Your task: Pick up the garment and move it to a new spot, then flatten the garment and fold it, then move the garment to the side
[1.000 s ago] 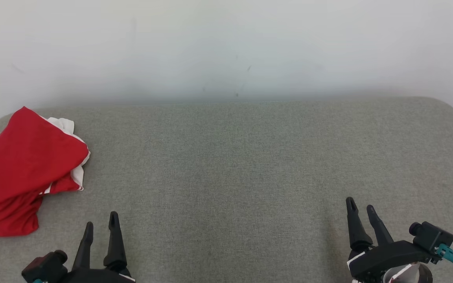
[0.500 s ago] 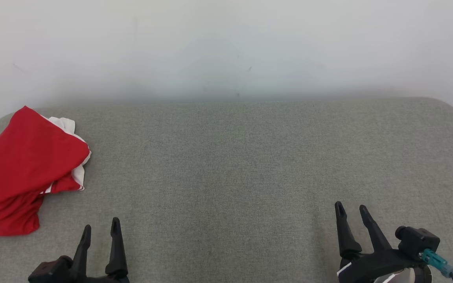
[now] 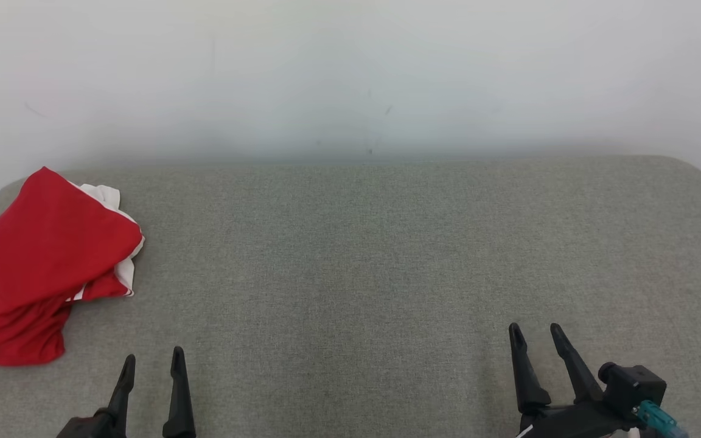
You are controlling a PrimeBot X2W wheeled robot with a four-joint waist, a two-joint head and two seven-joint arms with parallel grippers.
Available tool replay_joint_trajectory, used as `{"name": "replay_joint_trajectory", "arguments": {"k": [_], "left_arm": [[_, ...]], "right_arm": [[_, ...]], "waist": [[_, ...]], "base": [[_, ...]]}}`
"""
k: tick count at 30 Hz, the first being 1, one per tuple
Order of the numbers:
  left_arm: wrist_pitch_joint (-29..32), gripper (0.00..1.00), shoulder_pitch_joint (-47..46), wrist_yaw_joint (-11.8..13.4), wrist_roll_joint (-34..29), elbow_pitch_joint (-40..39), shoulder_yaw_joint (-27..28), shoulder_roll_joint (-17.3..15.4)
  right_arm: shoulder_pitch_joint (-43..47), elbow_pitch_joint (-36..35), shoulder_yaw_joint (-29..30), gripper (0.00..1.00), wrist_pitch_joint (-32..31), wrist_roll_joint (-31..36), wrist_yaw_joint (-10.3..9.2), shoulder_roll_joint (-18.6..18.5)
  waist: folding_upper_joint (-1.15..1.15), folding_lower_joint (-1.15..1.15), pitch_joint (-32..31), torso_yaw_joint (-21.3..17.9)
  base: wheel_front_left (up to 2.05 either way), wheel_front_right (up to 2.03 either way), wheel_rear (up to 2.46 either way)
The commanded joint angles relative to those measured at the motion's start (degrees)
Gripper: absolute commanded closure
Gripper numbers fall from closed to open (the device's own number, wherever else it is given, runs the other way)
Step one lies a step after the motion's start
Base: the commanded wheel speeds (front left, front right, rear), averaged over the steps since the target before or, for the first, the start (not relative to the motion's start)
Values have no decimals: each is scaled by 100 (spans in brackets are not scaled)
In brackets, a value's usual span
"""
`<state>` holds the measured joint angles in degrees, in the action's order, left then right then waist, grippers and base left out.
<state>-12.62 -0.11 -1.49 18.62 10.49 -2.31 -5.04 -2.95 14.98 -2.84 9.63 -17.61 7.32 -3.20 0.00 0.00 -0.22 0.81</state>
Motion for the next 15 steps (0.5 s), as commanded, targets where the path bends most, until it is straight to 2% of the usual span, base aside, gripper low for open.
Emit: {"name": "replay_joint_trajectory", "arguments": {"k": [1, 15], "left_arm": [[-55, 0, 41, -1, -168, -80, 24, -28], [-149, 0, 278, -1, -882, -251, 142, -20]], "right_arm": [[59, -69, -39, 0, 54, 131, 23, 2], [246, -168, -138, 0, 277, 736, 23, 18]], "waist": [[0, 0, -5, 6], [0, 0, -36, 41]], "base": [[0, 0, 0], [0, 0, 0]]}}
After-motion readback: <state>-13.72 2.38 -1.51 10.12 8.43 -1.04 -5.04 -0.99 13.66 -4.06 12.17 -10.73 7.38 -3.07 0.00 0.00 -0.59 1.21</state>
